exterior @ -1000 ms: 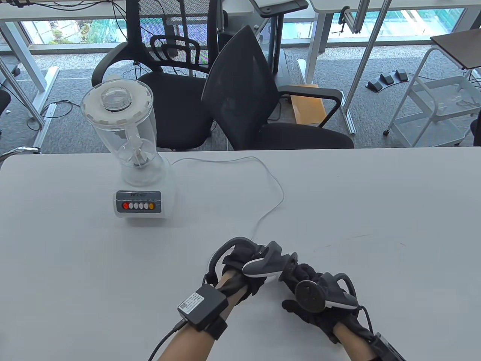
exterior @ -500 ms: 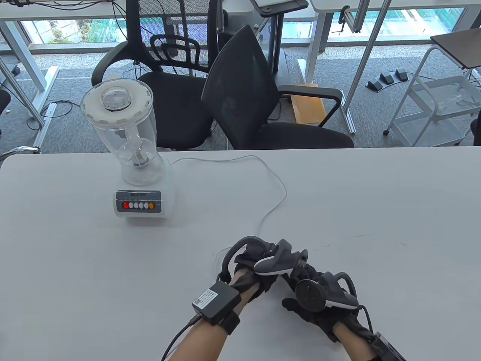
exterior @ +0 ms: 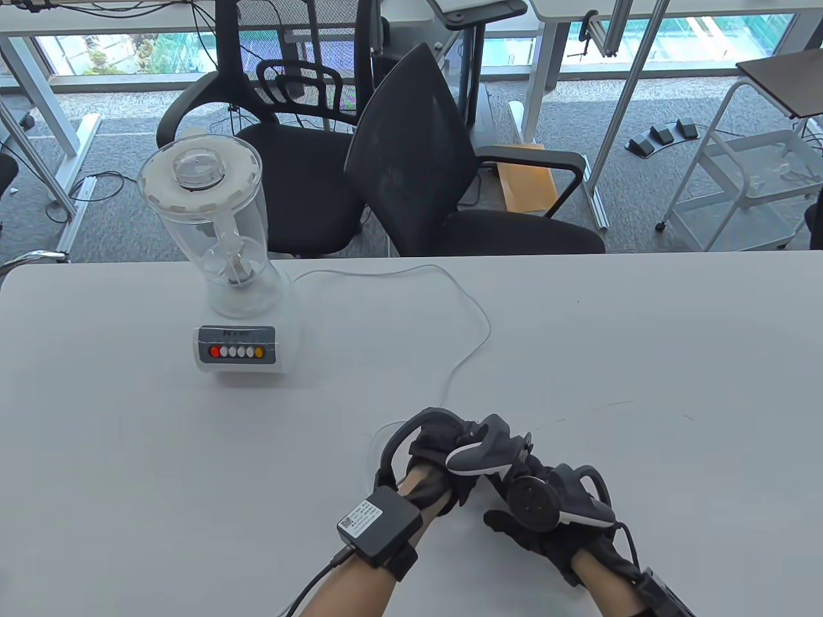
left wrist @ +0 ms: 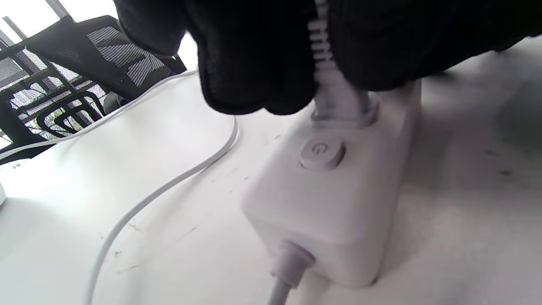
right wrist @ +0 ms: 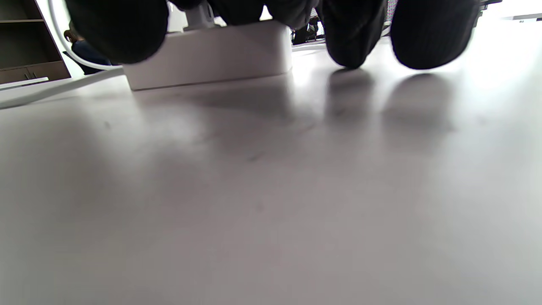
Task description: Plug the blender into the power strip
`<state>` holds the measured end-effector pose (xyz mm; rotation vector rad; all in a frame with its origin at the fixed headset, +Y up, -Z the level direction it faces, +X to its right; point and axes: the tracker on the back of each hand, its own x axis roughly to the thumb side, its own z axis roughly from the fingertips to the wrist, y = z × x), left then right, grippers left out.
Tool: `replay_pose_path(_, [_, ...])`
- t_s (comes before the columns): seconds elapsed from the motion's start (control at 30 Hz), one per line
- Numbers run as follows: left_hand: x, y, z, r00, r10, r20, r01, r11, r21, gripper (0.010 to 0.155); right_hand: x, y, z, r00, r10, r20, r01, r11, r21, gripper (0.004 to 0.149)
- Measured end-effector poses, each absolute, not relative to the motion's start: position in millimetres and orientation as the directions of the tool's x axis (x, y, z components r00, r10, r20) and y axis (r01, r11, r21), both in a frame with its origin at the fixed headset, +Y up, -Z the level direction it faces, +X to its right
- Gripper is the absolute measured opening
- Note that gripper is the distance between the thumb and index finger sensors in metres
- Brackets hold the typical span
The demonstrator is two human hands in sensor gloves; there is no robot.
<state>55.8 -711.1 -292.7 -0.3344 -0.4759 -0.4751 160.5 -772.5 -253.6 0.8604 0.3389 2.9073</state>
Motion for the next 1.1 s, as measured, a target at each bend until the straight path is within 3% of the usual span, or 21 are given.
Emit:
replay_pose_path(0.1, [55, -715, -288, 0.773, -0.385, 0.504, 0.536, 0.822, -0.195, 0.080, 161, -772, -253, -0.835, 0.160, 0.526, -0.037, -0.971, 0.237, 0.082])
replay_pose_path(0.17, [52, -710, -287, 0.780, -0.408, 0.475, 0.521, 0.843, -0.131, 0.089, 162, -771, -253, -0.834, 0.148, 0.532, -0.030, -0.974, 0.223, 0.081])
replay_pose_path(0.27, [43, -694, -283, 0.845, -0.304, 0.439, 0.390, 0.914, -0.117, 0.095, 164, -766, -252, -0.834, 0.122, 0.538, -0.020, -0.981, 0.191, 0.081])
replay_pose_path(0.47, [-3, -649, -274, 0.931, -0.111, 0.348, 0.154, 0.983, -0.098, 0.098, 173, -752, -249, -0.842, 0.103, 0.530, -0.063, -0.994, 0.093, 0.081])
replay_pose_path(0.53, [-62, -668, -287, 0.967, -0.139, 0.212, 0.177, 0.969, -0.173, 0.098, 179, -747, -248, -0.849, 0.110, 0.517, -0.086, -0.994, 0.071, 0.080])
replay_pose_path(0.57, [-74, -650, -281, 0.956, -0.027, 0.291, 0.053, 0.995, -0.082, 0.099, 182, -745, -247, -0.851, 0.113, 0.512, -0.096, -0.994, 0.061, 0.080])
replay_pose_path(0.8, [-137, -669, -252, 0.934, 0.280, 0.219, -0.275, 0.960, -0.057, 0.097, 203, -729, -240, -0.860, 0.163, 0.484, -0.191, -0.981, -0.009, 0.079])
replay_pose_path(0.87, [-141, -677, -246, 0.933, 0.295, 0.207, -0.294, 0.955, -0.039, 0.097, 206, -725, -236, -0.864, 0.162, 0.477, -0.198, -0.980, -0.025, 0.079])
replay_pose_path(1.1, [-142, -692, -240, 0.969, 0.142, 0.205, -0.143, 0.990, -0.010, 0.096, 216, -715, -228, -0.869, 0.191, 0.457, -0.243, -0.968, -0.057, 0.079])
